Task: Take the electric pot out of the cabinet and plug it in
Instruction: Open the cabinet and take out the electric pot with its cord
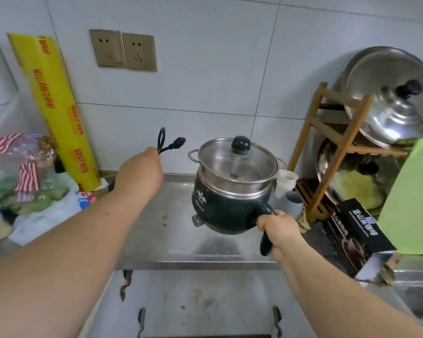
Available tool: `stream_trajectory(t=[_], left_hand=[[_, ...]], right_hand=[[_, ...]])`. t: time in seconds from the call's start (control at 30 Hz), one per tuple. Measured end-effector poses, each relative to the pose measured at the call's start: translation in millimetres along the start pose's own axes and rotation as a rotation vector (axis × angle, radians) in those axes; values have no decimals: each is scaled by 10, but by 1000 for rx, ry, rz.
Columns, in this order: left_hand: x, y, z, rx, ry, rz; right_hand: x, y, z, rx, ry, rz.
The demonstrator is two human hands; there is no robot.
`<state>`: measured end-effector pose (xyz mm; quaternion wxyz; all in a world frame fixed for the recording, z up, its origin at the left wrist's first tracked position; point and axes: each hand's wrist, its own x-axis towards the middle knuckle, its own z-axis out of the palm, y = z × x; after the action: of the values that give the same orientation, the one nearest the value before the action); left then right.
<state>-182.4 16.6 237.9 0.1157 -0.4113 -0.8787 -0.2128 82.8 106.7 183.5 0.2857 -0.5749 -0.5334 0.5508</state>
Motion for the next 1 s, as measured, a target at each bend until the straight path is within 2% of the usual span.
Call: stream_trajectory(t=[0.2,0.47,0.63,0.8,1.0], left_hand=[[331,-398,776,148,-71,161],[344,-396,1570,-81,-395,-122],[351,-313,1823,-217,-591,-52],[364,-222,1958,-181,-613,-15],[310,-191,2008,-120,-606,39]], right_hand=[[374,39,479,41,140,105],[618,191,693,62,235,140],[686,271,724,62,244,158],[718,276,760,71,269,155],[795,280,707,7,220,149]])
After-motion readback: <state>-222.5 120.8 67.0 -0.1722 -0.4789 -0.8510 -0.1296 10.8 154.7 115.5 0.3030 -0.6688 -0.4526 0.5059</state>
